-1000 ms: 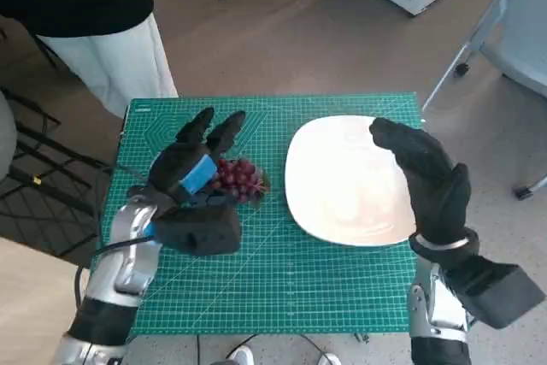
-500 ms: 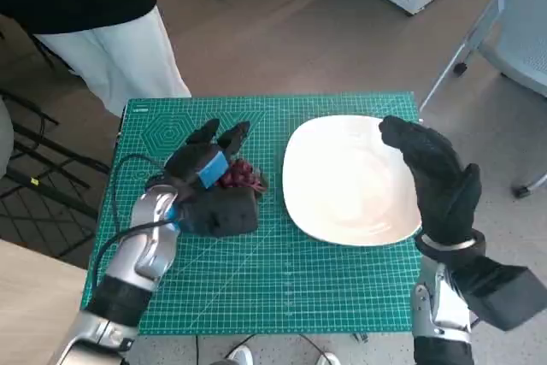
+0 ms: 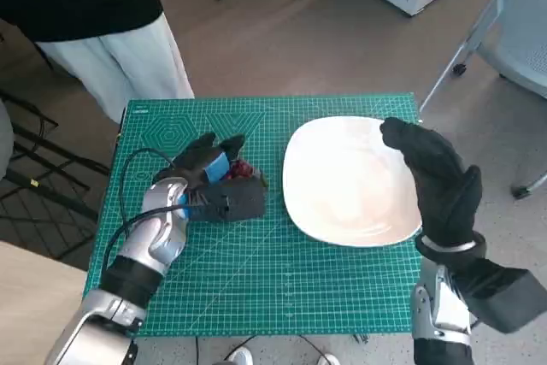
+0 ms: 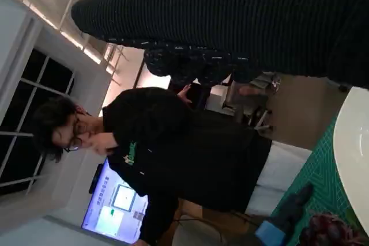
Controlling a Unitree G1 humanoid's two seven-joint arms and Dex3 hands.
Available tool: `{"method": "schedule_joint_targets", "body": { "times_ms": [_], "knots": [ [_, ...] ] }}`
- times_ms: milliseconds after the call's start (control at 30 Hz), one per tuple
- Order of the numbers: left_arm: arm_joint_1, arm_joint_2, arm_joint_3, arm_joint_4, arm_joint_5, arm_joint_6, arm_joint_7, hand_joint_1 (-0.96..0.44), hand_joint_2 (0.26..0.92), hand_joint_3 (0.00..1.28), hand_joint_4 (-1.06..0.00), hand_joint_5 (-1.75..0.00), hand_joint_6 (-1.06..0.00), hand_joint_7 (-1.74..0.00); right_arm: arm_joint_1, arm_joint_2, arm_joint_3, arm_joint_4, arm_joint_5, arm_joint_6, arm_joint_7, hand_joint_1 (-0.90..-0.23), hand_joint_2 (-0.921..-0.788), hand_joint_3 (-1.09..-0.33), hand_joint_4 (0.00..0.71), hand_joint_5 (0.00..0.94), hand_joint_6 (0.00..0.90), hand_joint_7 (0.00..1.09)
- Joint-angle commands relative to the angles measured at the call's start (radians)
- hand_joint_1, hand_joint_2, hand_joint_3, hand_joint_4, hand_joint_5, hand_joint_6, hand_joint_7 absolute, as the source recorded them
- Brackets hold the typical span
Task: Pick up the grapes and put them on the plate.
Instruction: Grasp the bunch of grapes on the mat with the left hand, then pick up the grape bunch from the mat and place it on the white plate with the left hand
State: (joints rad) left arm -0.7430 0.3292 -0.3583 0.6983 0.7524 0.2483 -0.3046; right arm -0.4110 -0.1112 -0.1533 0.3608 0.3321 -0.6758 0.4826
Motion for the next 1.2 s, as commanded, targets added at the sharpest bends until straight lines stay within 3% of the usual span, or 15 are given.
{"method": "schedule_joint_targets", "body": {
  "times_ms": [33,400,700,1067,1167,1200],
  "knots": [
    [-0.059,-0.023,-0.022,0.101,-0.020,0.012,0.006,-0.42,0.707,0.00,0.00,0.00,-0.15,0.00,0.021,0.005,-0.003,0.012,-0.001,0.000,-0.007,-0.655,-0.921,-0.716,0.272,0.004,0.207,0.03],
    [-0.115,-0.062,-0.045,0.290,-0.057,-0.027,0.074,-0.36,0.707,0.00,0.00,0.00,-0.16,-0.01,0.019,0.006,-0.005,0.021,0.001,-0.006,-0.006,-0.662,-0.921,-0.714,0.274,0.004,0.208,0.03],
    [-0.143,-0.078,-0.051,0.390,-0.095,-0.069,0.092,-0.26,0.707,0.00,-0.06,-0.01,-0.24,-0.03,0.012,0.006,-0.007,0.034,0.003,-0.011,-0.004,-0.662,-0.921,-0.714,0.281,0.006,0.214,0.03],
    [-0.159,-0.093,-0.064,0.458,-0.114,-0.119,0.156,-0.10,0.735,0.01,-0.19,-0.02,-0.38,-0.04,0.011,0.006,-0.006,0.040,0.010,-0.014,0.004,-0.660,-0.921,-0.714,0.283,0.006,0.226,0.04],
    [-0.161,-0.098,-0.077,0.473,-0.109,-0.131,0.181,-0.06,0.752,0.01,-0.30,-0.04,-0.42,-0.03,0.013,0.006,-0.003,0.036,0.009,-0.013,0.003,-0.662,-0.921,-0.714,0.283,0.006,0.227,0.04],
    [-0.161,-0.099,-0.084,0.479,-0.105,-0.135,0.190,-0.04,0.761,0.01,-0.35,-0.13,-0.45,-0.03,0.014,0.006,-0.002,0.034,0.009,-0.012,0.003,-0.662,-0.921,-0.714,0.284,0.006,0.227,0.04]
  ]
}}
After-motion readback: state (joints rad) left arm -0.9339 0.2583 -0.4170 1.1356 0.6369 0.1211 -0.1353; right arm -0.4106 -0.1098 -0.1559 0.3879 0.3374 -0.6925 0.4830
